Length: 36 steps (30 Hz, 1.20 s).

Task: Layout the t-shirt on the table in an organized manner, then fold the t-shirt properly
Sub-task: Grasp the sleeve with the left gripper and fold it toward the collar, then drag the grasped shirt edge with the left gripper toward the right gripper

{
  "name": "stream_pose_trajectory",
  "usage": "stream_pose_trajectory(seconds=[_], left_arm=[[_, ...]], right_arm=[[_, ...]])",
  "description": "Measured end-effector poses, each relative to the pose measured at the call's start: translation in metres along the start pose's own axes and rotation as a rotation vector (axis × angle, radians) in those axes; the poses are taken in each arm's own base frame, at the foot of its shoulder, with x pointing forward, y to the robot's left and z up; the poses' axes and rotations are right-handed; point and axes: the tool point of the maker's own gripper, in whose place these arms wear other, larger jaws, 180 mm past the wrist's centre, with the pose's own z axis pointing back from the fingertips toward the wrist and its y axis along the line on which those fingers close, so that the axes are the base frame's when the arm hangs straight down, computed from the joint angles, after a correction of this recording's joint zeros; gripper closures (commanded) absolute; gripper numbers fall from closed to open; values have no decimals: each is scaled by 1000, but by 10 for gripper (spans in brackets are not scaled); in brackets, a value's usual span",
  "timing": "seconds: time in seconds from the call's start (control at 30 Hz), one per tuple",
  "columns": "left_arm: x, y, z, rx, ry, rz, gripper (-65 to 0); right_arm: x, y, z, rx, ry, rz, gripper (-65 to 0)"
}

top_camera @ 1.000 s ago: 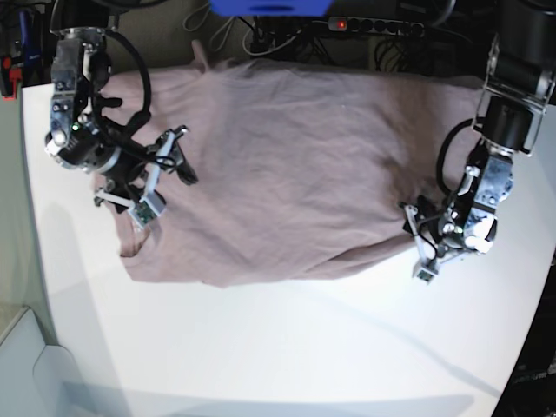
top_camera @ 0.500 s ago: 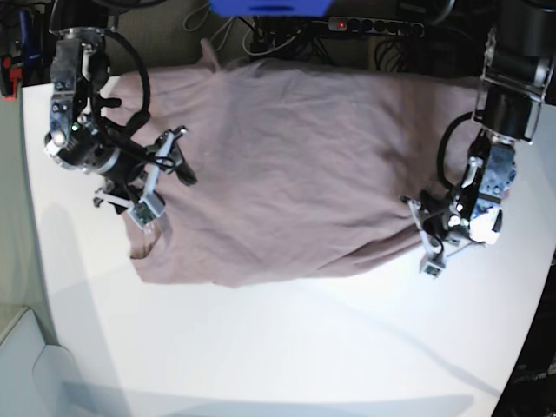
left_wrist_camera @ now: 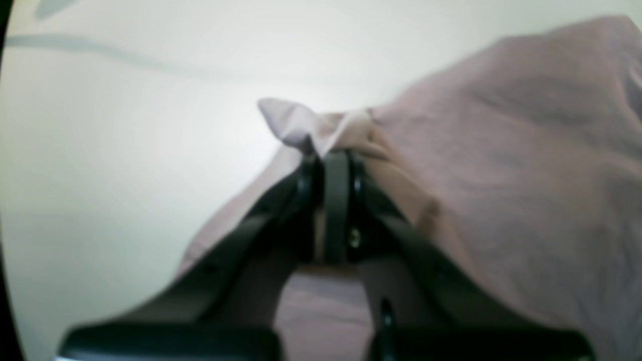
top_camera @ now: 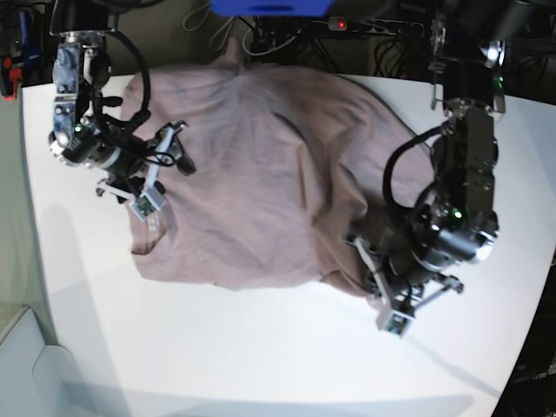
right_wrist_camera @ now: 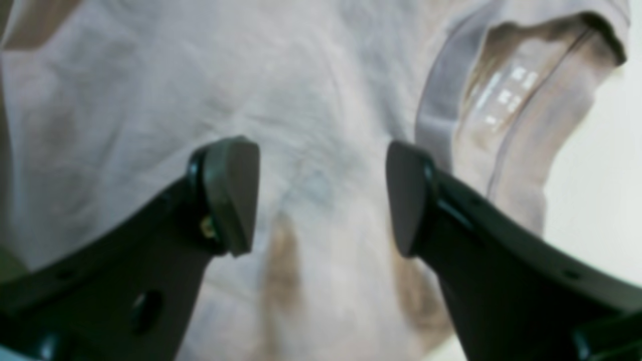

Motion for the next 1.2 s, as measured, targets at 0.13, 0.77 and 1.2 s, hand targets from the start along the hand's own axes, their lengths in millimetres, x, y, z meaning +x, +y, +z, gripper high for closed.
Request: stream_pose_trajectory(seconds=[0.13, 0.77, 1.2], left_arm=[[-42, -45, -8, -101, 106, -55, -2], [-123, -90, 8, -67, 269, -486, -5], [-93, -79, 21, -117, 130, -264, -258]], right_arm=[[-6, -15, 6, -31, 25, 22, -399], [18, -23, 11, -54, -18, 64, -405], [1, -20, -1, -27, 19, 14, -405]])
